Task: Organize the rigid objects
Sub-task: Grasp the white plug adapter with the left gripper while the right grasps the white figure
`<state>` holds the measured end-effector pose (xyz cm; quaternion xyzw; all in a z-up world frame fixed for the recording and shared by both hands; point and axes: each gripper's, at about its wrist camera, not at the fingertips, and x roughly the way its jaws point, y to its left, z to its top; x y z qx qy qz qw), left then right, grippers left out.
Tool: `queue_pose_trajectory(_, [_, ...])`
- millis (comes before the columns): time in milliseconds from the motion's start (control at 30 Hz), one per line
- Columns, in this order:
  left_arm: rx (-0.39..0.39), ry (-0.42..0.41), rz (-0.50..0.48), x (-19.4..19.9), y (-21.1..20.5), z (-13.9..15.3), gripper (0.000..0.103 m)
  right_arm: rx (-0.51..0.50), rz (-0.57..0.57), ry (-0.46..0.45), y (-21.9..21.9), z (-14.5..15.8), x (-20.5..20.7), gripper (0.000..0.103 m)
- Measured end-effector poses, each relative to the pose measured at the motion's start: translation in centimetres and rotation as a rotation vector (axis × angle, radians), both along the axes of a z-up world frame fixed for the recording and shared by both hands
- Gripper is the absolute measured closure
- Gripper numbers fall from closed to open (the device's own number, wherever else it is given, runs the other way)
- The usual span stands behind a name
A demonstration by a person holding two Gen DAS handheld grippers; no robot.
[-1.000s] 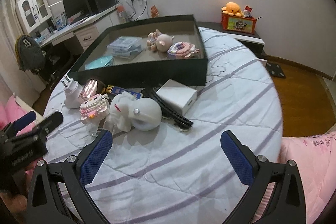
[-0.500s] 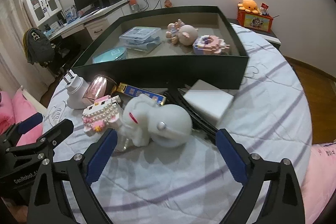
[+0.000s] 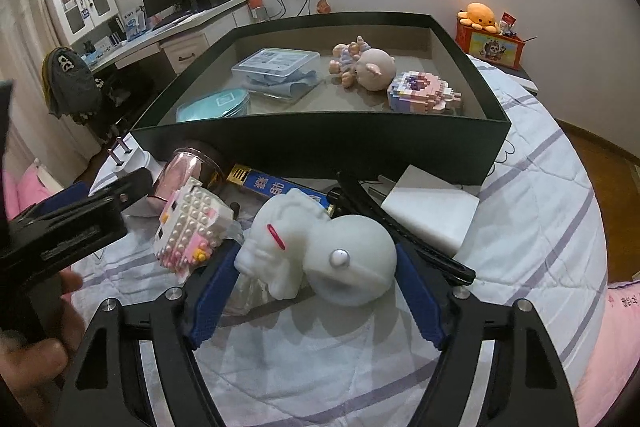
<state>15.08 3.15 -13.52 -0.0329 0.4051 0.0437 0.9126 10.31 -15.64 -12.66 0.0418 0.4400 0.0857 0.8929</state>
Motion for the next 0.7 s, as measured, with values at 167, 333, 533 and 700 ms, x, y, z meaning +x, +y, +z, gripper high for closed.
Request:
queue_pose_trajectory(167, [-0.047,-0.004,0.0,0.7,0.4,-0.7,0.0,-0.005,0.0,-0.004,0.4,-0.1,0.1,0.025])
queue_pose_trajectory(333, [-0.047,0.007,-0.037,0.9,0.1,-0.6,0.007,0.002,-0.005,-0.002,0.5,-0.1,0.1,0.025])
queue_pose_trajectory(533, [-0.046,0.012,-0.025,0.8,0.3,-0.9,0.009,0.021,-0.001,0.003,0.4,-0.2,0.3,0.025])
queue_pose_trajectory(700, [-0.018,0.055,-0.066,1.0,-0.4,-1.6,0.051,0.045,-0.006,0.009,0.2,-0.4,0.6,0.025])
